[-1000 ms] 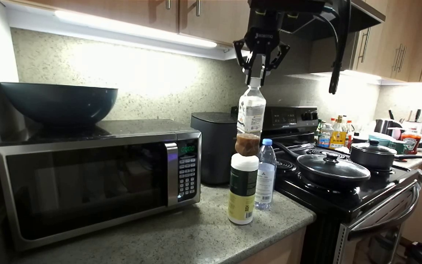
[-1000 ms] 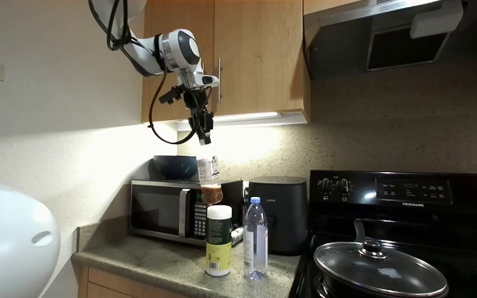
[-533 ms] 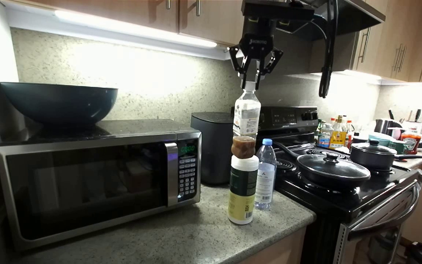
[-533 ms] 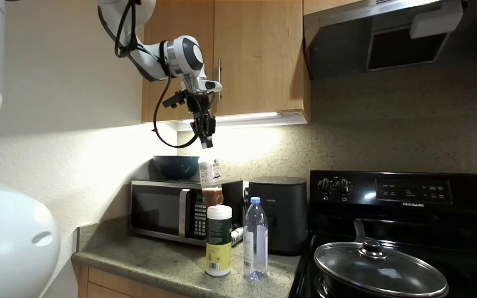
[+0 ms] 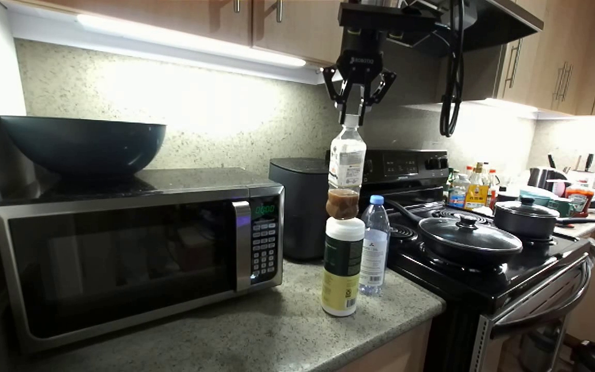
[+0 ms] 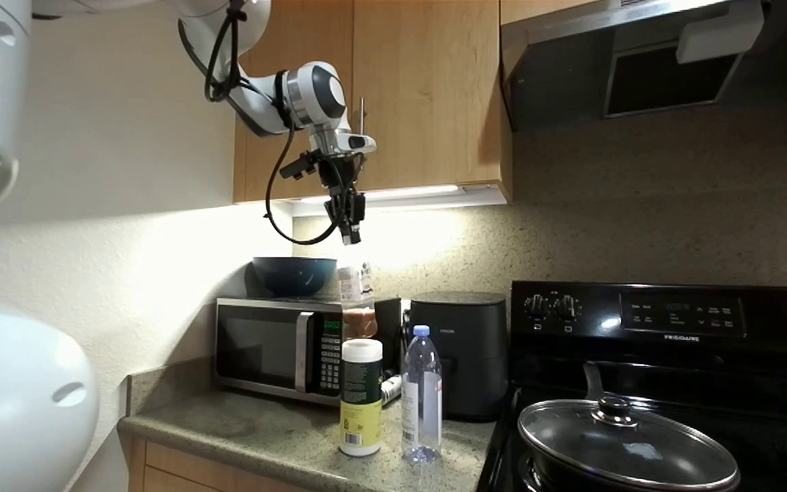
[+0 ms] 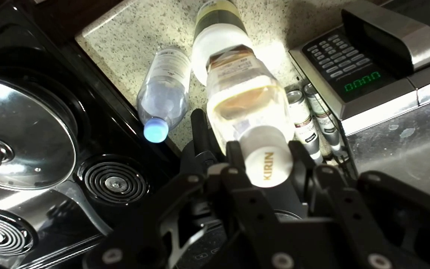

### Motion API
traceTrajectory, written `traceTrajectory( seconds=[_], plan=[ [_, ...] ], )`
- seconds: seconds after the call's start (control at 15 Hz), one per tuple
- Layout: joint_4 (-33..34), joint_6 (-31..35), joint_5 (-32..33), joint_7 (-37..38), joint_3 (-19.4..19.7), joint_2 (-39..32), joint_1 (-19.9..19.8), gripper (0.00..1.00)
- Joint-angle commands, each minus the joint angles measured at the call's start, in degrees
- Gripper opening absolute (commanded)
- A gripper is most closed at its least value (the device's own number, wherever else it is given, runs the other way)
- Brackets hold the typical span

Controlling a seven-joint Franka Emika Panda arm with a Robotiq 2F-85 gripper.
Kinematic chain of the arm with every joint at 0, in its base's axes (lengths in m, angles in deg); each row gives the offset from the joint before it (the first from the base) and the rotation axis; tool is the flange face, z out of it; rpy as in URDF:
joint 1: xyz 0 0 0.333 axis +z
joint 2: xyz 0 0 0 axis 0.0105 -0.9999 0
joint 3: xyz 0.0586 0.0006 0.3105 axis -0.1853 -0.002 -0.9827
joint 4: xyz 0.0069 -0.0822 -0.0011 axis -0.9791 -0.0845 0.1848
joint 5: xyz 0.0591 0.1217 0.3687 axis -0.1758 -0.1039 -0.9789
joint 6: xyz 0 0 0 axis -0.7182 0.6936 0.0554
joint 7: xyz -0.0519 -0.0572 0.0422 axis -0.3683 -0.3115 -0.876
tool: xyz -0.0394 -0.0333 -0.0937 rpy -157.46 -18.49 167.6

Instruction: Pick up the bottle on the left and place it on top of the container in the middle

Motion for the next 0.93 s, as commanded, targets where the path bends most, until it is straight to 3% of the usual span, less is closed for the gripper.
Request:
traceTrajectory(
  seconds=[0.0, 0.87],
  plan=[
    [1.44, -2.25, 0.15, 0.45, 0.49, -0.34, -0.47, 0.09],
    [2.36, -3.07, -2.31, -0.26, 0.57, -2.11, 0.12, 0.09]
  ],
)
